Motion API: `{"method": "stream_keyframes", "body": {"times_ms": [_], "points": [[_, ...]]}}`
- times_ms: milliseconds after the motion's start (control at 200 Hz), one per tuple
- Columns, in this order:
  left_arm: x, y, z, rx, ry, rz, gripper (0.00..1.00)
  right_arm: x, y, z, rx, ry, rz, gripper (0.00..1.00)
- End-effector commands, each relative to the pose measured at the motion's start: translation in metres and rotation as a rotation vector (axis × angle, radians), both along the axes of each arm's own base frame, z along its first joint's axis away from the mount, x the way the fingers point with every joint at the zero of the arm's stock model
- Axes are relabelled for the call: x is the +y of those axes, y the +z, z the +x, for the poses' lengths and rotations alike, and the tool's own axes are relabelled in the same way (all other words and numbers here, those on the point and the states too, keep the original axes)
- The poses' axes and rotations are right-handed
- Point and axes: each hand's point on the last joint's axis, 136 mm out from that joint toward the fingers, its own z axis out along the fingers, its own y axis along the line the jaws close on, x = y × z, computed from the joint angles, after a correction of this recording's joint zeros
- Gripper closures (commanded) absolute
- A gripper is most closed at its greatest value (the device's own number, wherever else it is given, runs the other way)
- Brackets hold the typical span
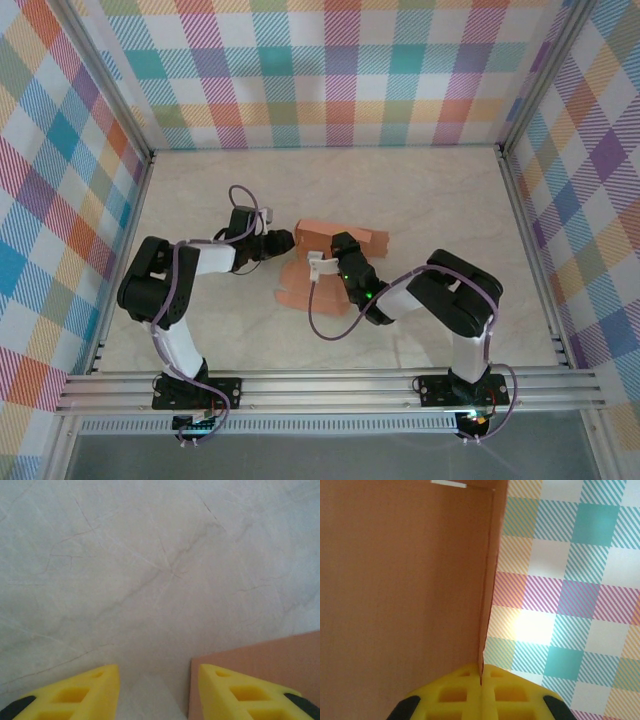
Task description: Fold the paper box
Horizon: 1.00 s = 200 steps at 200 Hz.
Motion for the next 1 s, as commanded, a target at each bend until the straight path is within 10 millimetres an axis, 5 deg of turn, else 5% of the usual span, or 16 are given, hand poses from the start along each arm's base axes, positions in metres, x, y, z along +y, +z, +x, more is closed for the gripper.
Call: {"method": "stream_keyframes", "body": {"times_ms": [0,995], "points": [[-0.009,0.025,0.001,-0.154,-0.057,0.010,0.54,0.001,0.007,-0.001,-0.054,-0.001,0.011,1.00],[-0.045,0.036,-0.012,-0.446,-0.244,0.151,0.57,0.001,-0.004,-0.011,0.032,-0.003,0.080,1.00]]}}
